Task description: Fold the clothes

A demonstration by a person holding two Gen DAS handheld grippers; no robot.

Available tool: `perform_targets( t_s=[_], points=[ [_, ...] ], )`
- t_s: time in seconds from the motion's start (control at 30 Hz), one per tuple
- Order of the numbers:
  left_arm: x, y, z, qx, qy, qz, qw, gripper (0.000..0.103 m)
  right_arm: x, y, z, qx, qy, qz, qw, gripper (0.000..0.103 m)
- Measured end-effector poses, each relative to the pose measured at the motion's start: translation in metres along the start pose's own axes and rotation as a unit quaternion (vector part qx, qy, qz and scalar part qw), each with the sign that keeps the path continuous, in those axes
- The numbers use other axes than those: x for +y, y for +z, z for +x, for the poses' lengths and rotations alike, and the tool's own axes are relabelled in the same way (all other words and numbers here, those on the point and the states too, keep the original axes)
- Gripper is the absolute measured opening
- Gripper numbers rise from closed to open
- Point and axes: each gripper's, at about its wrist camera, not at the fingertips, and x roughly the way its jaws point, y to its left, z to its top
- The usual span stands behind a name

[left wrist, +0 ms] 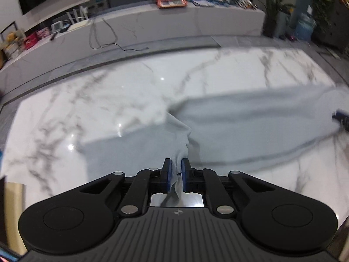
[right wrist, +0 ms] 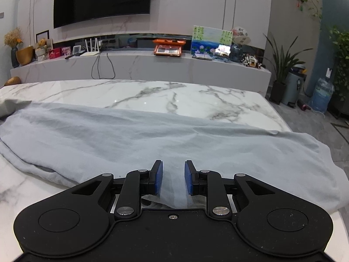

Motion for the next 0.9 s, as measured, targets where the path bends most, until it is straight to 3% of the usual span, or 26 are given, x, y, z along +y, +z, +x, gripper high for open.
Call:
perform_targets(
  t_s=[0.23,0.4,0.6,0.9],
  points=[
    [0.033,0.052,-0.05,0.029,0.009,-0.045,0.9985,0.008,0.0,0.0,0.001,0.0,-0.007,-0.005,1.0,0.021],
    [0.051,0.068,-0.066,0.07,0.013,-0.064,0.9954,0.008,0.0,0.0,0.002,0.002,-0.013,-0.007,1.0,0.021],
    [0.086,0.057,0.005,0.141,0.043,-0.092,0.9847,0.007,0.0,-0.001,0.002,0.002,-0.019,-0.011,1.0,0.022],
    [0.12,0.045,0.096,0.172,0.067,-0.112,0.9764,0.008,-0.003,-0.003,0.004,0.002,-0.028,-0.011,1.0,0.023]
  ],
)
